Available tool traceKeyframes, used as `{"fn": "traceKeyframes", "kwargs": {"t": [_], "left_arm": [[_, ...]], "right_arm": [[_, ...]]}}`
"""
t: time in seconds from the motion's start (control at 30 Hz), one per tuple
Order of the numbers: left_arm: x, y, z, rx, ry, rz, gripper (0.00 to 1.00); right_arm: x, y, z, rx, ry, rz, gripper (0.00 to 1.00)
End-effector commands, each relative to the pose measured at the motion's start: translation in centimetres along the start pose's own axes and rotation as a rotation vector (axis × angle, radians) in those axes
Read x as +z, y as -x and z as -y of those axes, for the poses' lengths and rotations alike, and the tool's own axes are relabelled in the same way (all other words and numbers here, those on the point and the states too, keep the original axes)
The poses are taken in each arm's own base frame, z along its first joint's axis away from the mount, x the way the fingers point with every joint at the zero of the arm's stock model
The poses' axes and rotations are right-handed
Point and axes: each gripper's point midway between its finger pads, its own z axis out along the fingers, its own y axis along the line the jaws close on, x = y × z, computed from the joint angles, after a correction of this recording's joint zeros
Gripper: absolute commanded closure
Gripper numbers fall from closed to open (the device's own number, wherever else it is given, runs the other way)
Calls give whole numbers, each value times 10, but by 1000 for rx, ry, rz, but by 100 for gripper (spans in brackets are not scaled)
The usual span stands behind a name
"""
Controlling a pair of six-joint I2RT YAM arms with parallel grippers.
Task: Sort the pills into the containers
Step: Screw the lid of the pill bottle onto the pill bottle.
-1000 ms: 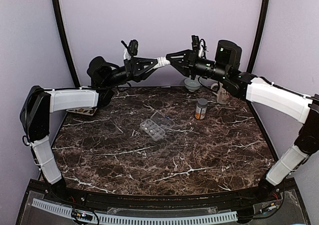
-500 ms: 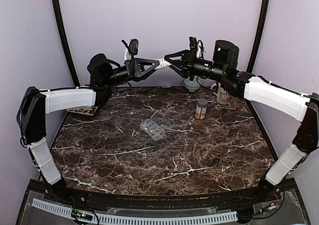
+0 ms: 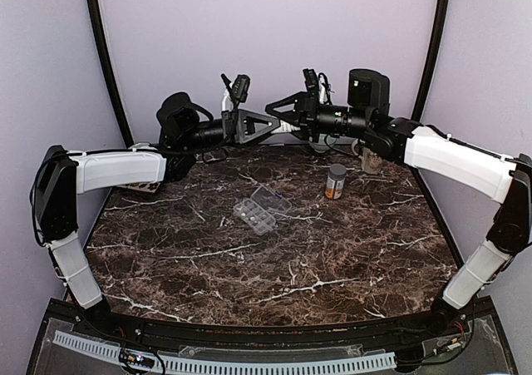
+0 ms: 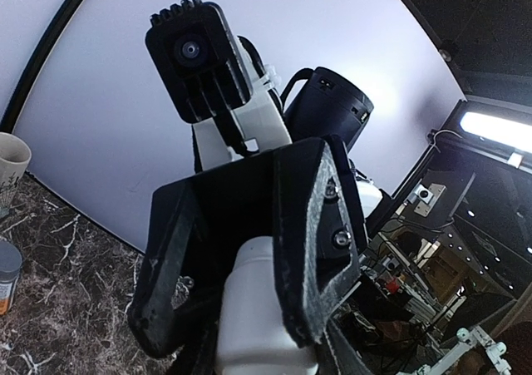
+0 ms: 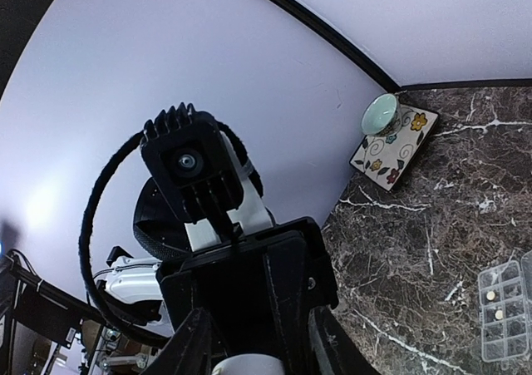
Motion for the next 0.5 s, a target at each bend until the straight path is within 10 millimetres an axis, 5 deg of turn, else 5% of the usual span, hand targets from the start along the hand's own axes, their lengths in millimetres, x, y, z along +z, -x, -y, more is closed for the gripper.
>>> {"fn": "traceKeyframes", "kwargs": {"t": [0.0, 0.47], "left_arm": [[-12, 27, 24, 112, 18, 82, 100], [-37, 42, 6, 113, 115, 172, 100]], "right_arm": [[-5, 3, 3, -26, -38, 8, 63], [-19, 7, 7, -36, -59, 29, 54]]}}
